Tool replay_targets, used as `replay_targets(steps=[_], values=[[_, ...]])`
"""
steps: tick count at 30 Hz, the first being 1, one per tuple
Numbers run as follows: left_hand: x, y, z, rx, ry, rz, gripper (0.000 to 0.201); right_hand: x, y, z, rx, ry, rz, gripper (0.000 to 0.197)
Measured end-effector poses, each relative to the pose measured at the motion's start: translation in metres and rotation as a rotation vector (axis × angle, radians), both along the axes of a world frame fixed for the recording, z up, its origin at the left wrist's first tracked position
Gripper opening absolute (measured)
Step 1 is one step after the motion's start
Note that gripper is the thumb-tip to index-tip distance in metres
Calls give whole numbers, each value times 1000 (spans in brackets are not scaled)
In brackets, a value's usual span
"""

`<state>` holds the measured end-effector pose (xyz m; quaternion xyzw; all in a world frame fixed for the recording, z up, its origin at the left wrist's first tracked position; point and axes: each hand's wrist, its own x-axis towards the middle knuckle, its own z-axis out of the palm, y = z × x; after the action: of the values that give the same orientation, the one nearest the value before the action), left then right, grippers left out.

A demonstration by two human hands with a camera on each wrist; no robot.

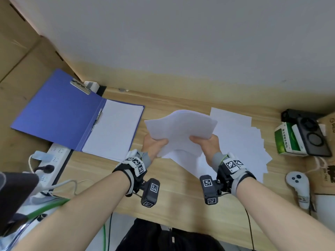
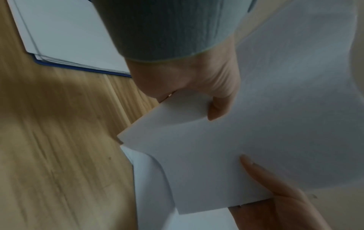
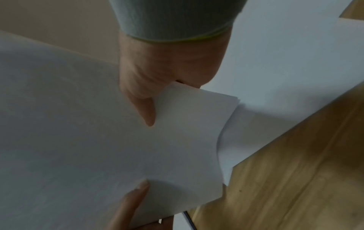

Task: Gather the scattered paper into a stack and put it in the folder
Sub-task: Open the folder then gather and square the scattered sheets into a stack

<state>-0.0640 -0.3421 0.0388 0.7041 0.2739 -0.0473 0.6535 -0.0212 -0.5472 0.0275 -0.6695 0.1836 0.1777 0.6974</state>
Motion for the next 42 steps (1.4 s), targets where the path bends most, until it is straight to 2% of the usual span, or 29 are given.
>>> replay_targets(steps=[4, 12, 15, 20, 24, 26, 29, 32, 38, 42], values=[[-4, 11, -12, 41, 48, -64, 22, -9, 9, -12, -51, 56, 19, 23], [23, 56, -25, -45, 154, -113, 19, 3, 52, -9, -112, 40, -73, 20], [33, 105, -33, -55, 214, -196, 43, 7, 94, -8, -150, 54, -108, 20], [25, 189, -50, -39, 223, -300, 16, 9, 170, -26, -216, 122, -125, 20], [11, 249, -69, 154, 296, -322, 6, 10, 229, -50, -280, 167, -114, 35], [3, 272, -79, 259, 325, -308, 21, 11, 252, -62, -304, 179, -90, 44], [-5, 310, -90, 419, 400, -307, 21, 17, 289, -77, -307, 210, -38, 33], [-7, 329, -94, 555, 432, -319, 12, 21, 309, -81, -323, 200, -7, 32], [-9, 352, -104, 704, 462, -280, 10, 26, 340, -99, -367, 203, 18, 31], [-9, 357, -110, 707, 440, -244, 4, 26, 350, -112, -425, 224, 46, 37]])
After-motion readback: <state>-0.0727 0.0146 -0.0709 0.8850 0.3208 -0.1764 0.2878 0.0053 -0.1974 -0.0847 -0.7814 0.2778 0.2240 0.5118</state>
